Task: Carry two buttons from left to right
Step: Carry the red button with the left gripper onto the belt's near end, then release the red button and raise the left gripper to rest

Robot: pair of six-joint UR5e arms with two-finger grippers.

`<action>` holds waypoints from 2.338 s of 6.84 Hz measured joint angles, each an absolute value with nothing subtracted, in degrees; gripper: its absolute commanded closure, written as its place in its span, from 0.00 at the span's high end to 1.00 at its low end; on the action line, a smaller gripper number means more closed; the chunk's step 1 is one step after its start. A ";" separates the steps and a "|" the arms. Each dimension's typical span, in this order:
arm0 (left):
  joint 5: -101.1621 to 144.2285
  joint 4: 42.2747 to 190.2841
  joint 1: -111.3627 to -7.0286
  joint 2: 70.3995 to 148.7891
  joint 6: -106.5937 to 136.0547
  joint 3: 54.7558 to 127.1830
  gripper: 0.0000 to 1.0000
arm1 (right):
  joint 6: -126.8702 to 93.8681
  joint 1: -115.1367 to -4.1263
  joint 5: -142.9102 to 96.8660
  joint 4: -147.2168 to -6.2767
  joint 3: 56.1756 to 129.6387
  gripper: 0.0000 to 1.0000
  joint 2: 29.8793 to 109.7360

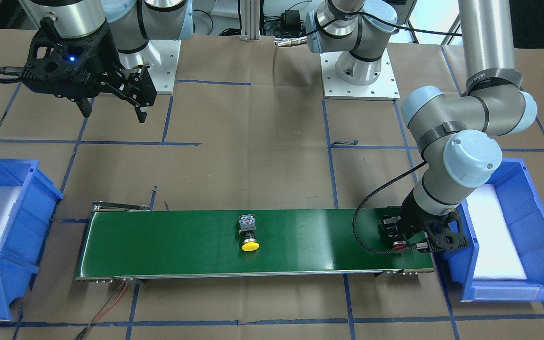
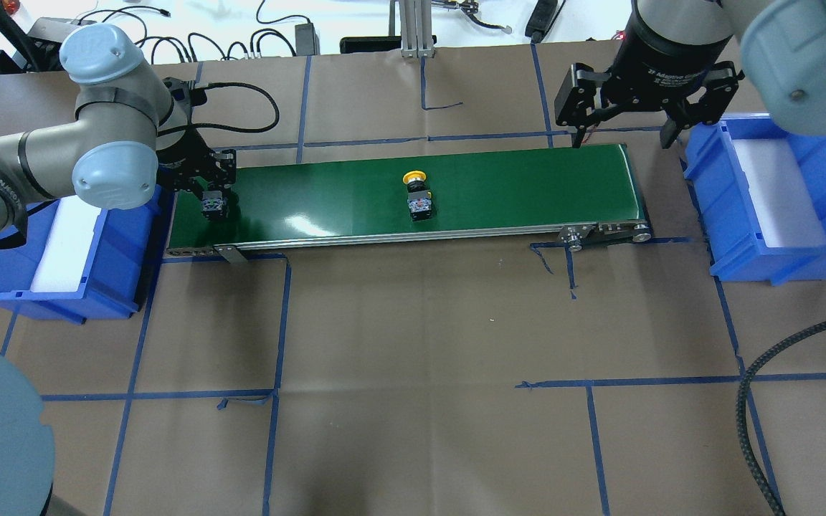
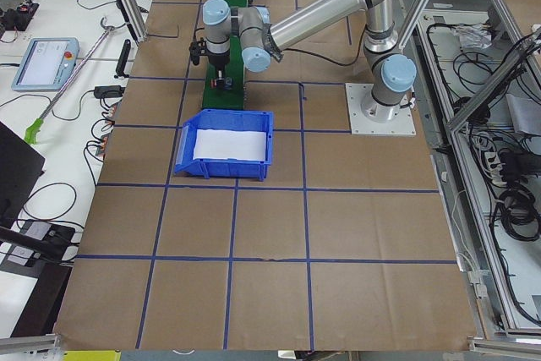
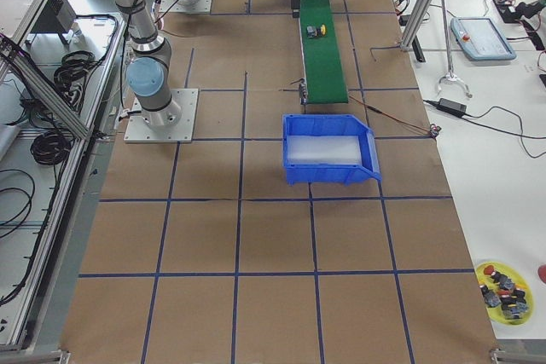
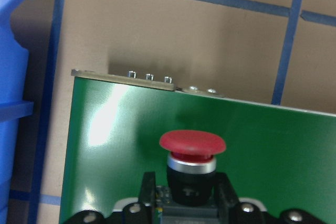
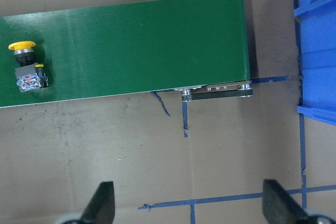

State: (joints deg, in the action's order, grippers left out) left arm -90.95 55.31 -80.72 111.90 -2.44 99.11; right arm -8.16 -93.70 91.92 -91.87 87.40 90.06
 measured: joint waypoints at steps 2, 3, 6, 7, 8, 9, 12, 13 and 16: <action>-91.23 54.92 -80.69 111.80 -2.54 99.46 0.27 | -8.26 -93.76 91.73 -91.84 87.56 1.00 90.03; -91.28 54.60 -80.65 111.64 -2.55 99.48 0.34 | -8.22 -93.77 91.74 -91.81 87.53 1.00 90.03; -91.32 52.51 -80.38 111.63 -2.49 99.06 1.00 | -8.18 -93.78 91.72 -91.86 87.19 1.00 90.00; -91.39 51.96 -80.29 111.41 -2.47 98.08 1.00 | -8.17 -93.78 91.67 -91.93 87.19 1.00 89.97; -91.39 52.77 -80.24 110.93 -2.44 96.63 1.00 | -8.17 -93.78 91.64 -91.96 87.23 1.00 89.94; -91.35 56.11 -80.31 110.30 -2.30 94.16 1.00 | -8.18 -93.78 91.65 -91.95 87.23 1.00 89.93; -91.09 76.54 -81.39 106.98 -1.22 82.36 1.00 | -8.12 -93.69 92.11 -91.92 87.28 1.00 90.12; -91.05 80.96 -83.00 105.60 -0.65 80.24 1.00 | -8.12 -93.77 92.17 -91.89 87.41 1.00 90.15; -91.03 88.91 -86.95 101.01 -0.32 79.32 1.00 | -8.54 -93.86 91.93 -94.93 88.21 1.00 87.07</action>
